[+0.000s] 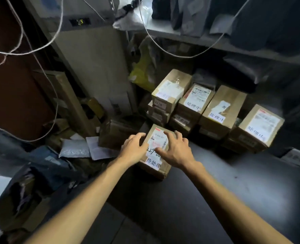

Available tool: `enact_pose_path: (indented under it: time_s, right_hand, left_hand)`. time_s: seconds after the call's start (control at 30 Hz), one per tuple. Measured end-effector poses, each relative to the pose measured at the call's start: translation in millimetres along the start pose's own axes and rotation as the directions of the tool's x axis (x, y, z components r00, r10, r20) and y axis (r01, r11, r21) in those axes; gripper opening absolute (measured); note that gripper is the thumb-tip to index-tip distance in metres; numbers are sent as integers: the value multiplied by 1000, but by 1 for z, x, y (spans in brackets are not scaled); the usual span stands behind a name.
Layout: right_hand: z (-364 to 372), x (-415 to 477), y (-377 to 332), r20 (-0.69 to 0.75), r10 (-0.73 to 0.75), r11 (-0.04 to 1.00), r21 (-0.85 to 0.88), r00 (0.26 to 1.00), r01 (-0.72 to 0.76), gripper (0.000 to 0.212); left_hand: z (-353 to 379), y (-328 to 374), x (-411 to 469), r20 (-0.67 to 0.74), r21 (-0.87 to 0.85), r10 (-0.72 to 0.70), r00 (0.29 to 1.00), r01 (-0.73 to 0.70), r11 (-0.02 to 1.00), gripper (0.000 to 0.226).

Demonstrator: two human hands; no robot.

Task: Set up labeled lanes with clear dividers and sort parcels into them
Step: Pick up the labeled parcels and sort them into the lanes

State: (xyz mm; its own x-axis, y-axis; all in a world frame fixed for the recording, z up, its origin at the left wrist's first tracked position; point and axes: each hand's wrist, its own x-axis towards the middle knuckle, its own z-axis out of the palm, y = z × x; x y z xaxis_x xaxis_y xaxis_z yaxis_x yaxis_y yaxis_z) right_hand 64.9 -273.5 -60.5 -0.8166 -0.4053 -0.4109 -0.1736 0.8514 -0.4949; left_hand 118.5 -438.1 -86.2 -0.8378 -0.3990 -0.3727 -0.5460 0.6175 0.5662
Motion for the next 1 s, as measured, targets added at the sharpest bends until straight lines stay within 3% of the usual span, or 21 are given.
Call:
enact_pose_path:
  time_s: [0.37, 0.57, 0.67, 0.83, 1.0]
  right_hand:
    - [41, 60, 6, 163, 238, 971, -6, 957, -240, 102]
    - [61, 68, -7, 115, 329, 943, 16, 937, -333, 121]
    - [73, 70, -16, 115, 417, 909, -24, 902, -417, 131]
    - [89, 66, -23, 34, 477, 876, -104, 878, -471, 132]
    - [90, 50, -20, -106, 440, 887, -102, 892, -450, 126]
  left_hand:
    - [24, -8, 78, 258, 31, 46, 965, -56, 998, 53]
    - [23, -11, 92, 269, 73, 93, 959, -116, 990, 45]
    - [23, -4, 96, 263, 70, 32, 964, -52, 996, 40]
    - [30, 0, 89, 290, 54, -25, 957, 9, 998, 44]
    - [29, 4, 83, 333, 11, -26, 943, 24, 1000, 44]
